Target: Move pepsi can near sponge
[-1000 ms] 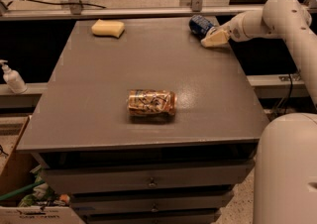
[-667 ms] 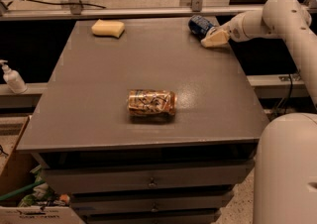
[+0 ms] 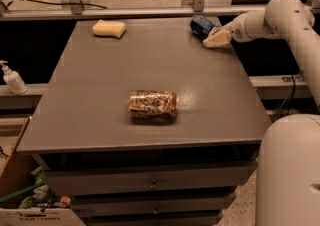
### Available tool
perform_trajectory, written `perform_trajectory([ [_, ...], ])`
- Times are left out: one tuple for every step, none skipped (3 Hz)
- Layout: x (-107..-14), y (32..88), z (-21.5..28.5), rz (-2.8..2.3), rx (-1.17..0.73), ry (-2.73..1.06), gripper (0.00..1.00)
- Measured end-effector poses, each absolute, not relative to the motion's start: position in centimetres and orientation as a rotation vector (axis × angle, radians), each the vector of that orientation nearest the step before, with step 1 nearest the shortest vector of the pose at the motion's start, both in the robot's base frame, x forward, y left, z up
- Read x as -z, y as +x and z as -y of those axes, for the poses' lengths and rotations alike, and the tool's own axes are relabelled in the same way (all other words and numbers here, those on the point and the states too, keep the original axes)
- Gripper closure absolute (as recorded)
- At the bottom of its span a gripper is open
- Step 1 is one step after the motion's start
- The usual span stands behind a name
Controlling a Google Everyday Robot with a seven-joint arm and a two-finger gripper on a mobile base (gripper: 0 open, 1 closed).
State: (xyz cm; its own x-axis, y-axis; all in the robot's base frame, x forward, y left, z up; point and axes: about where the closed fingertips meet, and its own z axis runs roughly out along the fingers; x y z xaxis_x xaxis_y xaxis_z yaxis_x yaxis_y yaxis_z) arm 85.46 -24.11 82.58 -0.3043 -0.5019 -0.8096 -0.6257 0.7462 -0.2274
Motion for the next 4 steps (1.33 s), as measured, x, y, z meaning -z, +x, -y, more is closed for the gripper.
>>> perform_trajectory([
  [-82.63,85.46,24.1,-1.968,-0.16,-0.857,1.0],
  [-82.63,85.46,24.09,-1.968,-0.16,-0.857,1.0],
  [-82.65,85.47,24.08,-1.968,-0.16,-0.857,1.0],
  [-82.63,85.47,24.05,-1.968,-0.161,-0.857,1.0],
])
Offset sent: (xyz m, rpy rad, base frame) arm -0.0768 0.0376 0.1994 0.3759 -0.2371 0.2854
